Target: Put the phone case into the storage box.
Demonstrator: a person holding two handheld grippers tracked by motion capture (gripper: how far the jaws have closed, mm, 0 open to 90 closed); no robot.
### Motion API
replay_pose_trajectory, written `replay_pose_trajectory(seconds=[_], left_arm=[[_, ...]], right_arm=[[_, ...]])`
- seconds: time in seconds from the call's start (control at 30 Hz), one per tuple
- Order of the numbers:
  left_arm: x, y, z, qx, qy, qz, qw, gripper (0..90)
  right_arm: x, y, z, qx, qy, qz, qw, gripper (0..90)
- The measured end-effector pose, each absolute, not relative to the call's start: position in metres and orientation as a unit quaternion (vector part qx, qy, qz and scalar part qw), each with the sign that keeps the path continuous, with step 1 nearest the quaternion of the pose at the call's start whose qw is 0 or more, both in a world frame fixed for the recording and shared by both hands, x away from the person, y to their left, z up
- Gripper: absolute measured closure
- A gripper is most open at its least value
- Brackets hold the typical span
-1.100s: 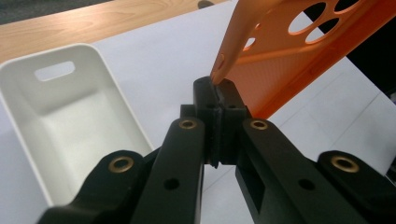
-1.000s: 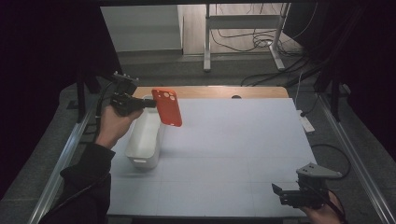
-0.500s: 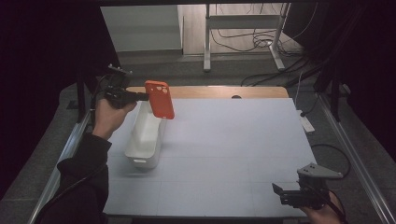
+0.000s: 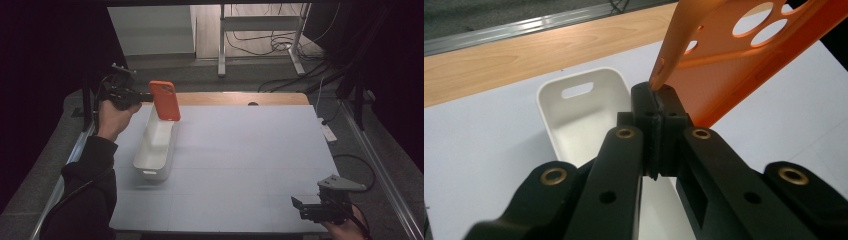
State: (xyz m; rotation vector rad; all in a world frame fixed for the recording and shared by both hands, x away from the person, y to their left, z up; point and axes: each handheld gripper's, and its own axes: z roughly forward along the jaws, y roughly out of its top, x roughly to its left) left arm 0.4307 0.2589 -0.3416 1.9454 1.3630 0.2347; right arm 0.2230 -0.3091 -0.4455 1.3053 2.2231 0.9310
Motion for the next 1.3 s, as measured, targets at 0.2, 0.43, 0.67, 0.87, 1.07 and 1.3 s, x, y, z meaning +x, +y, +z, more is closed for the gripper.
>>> replay_pose_trajectory(seconds=[0.2,0.43,0.67,0.87,1.07,1.3], left_arm=[[0.439,0.264,-0.346,0.752,0.542,0.095,0.364,89.5],[0.447,0.268,-0.350,0.749,0.549,0.101,0.357,89.6],[0.454,0.272,-0.354,0.742,0.559,0.105,0.354,89.6],[0.460,0.273,-0.361,0.739,0.566,0.110,0.349,89.6],[0.466,0.272,-0.367,0.736,0.571,0.112,0.345,89.6],[0.471,0.276,-0.372,0.732,0.578,0.116,0.341,89.6]], right_arm=[[0.223,-0.309,-0.446,0.464,0.798,0.330,0.199,0.0],[0.223,-0.308,-0.446,0.463,0.799,0.329,0.198,0.0],[0.223,-0.308,-0.446,0.463,0.799,0.329,0.197,0.0],[0.223,-0.308,-0.446,0.462,0.800,0.328,0.197,0.0],[0.223,-0.308,-0.446,0.461,0.800,0.329,0.197,0.0],[0.222,-0.308,-0.446,0.461,0.800,0.329,0.196,0.0]])
